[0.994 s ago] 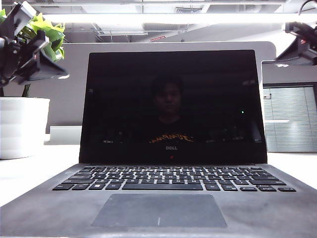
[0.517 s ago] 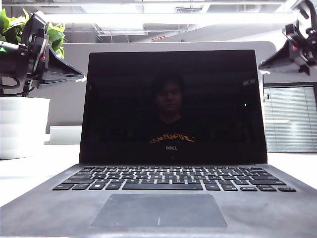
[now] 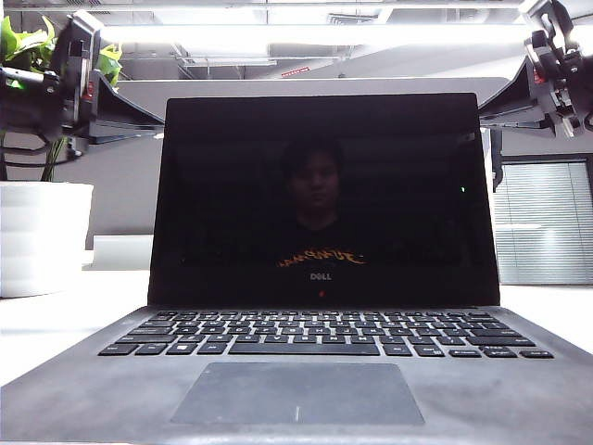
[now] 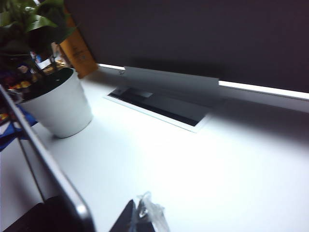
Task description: Close the laptop lid.
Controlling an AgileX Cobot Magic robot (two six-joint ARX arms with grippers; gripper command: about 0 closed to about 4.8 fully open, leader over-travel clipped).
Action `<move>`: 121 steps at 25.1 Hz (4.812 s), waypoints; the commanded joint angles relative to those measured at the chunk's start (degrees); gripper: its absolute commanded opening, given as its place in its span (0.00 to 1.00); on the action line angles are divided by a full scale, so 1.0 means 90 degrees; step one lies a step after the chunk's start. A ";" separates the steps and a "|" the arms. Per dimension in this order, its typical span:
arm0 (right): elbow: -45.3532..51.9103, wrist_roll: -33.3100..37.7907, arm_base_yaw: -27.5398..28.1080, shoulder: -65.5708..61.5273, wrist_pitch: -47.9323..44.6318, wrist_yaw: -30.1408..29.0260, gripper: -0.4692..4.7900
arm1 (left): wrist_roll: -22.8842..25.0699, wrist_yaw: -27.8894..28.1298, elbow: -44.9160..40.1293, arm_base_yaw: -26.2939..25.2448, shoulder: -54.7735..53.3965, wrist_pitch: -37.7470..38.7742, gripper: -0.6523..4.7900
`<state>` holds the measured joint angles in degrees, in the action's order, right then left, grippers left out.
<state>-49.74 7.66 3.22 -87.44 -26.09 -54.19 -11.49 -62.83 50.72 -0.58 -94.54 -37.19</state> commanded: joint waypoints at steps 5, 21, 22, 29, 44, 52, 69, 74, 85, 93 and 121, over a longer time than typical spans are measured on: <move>-0.0024 0.0000 -0.0005 0.0027 0.0073 -0.0330 0.09 | -0.0134 -0.0619 0.0078 0.0015 -0.0027 0.0155 0.11; -0.0022 0.0029 -0.0002 0.0029 0.0729 -0.1020 0.09 | -0.1010 -0.1333 0.0078 0.0012 -0.0024 0.0158 0.11; -0.0022 0.0029 -0.0002 0.0029 0.0799 -0.1047 0.09 | -0.1161 -0.1336 0.0078 0.0012 -0.0024 0.0175 0.11; -0.0022 0.0401 -0.0002 0.0032 0.0879 -0.1576 0.09 | -0.1729 -0.1746 0.0078 0.0015 -0.0024 0.0481 0.11; -0.0019 0.1892 -0.0002 0.0032 0.1078 -0.2686 0.09 | -0.1530 -0.2336 0.0075 0.0197 -0.0022 0.2183 0.11; -0.0017 0.1814 -0.0007 0.0032 0.2232 -0.2841 0.09 | -0.1392 -0.2450 0.0068 0.0202 -0.0017 0.3201 0.11; 0.0119 -0.1416 -0.0104 0.0032 0.6042 -0.2759 0.09 | 0.2982 -0.2438 0.0063 0.0338 0.0029 0.7944 0.11; 0.0857 -0.1496 -0.0189 0.0034 0.6086 -0.2501 0.09 | 0.4085 -0.2426 -0.0267 0.0350 0.0024 0.8918 0.11; 0.0957 -0.1447 -0.0578 0.0029 0.6963 -0.1831 0.09 | 0.3242 -0.1209 -0.0525 0.0525 0.0024 0.8983 0.11; 0.1251 -0.1350 -0.0578 0.0029 0.7055 -0.0794 0.09 | 0.2645 0.0423 -0.0525 0.0522 0.0024 0.8857 0.11; -0.0801 -0.0289 -0.0580 0.1185 0.6744 0.2970 0.09 | 0.1938 0.4867 0.0391 0.0583 0.2305 0.7647 0.11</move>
<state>-55.72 2.22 -1.91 -78.87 36.27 -37.30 8.12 -27.38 54.17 4.78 -77.12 36.14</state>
